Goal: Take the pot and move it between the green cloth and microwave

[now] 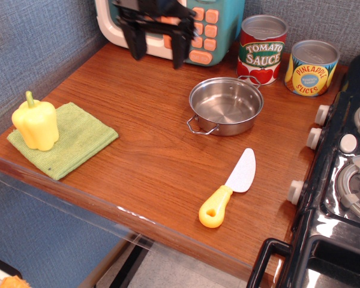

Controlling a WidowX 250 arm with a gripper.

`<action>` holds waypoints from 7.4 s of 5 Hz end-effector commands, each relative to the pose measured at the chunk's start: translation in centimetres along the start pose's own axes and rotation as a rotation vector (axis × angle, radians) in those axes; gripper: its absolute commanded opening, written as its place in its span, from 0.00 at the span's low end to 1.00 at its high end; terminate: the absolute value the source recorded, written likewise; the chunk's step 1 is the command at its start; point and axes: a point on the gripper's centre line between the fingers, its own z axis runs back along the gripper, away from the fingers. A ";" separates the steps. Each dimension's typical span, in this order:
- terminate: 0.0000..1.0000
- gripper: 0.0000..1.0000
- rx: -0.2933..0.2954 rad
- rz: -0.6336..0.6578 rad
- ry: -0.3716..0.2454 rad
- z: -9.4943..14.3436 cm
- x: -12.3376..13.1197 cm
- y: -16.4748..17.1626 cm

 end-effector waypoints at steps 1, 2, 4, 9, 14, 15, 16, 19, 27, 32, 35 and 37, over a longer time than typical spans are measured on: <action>0.00 1.00 0.050 -0.035 -0.032 -0.7 2.4 -3.1; 0.00 1.00 0.059 0.006 -0.034 -1.7 3.3 -3.4; 0.00 1.00 0.085 0.061 -0.003 -5.0 4.1 -2.4; 0.00 0.00 0.062 -0.034 0.004 -7.2 2.7 -2.0; 0.00 0.00 0.075 0.170 -0.115 2.4 4.9 7.6; 0.00 0.00 0.119 0.234 -0.084 2.1 4.6 11.7; 0.00 0.00 0.159 0.259 -0.026 1.2 3.8 14.0; 0.00 0.00 0.275 0.298 0.099 -1.6 1.6 19.0; 0.00 1.00 0.254 0.130 -0.035 -0.3 1.3 14.4; 0.00 1.00 0.149 -0.022 -0.052 3.8 -1.3 10.9; 0.00 1.00 0.149 -0.022 -0.052 3.8 -1.3 10.9; 0.00 1.00 0.149 -0.022 -0.052 3.8 -1.3 10.9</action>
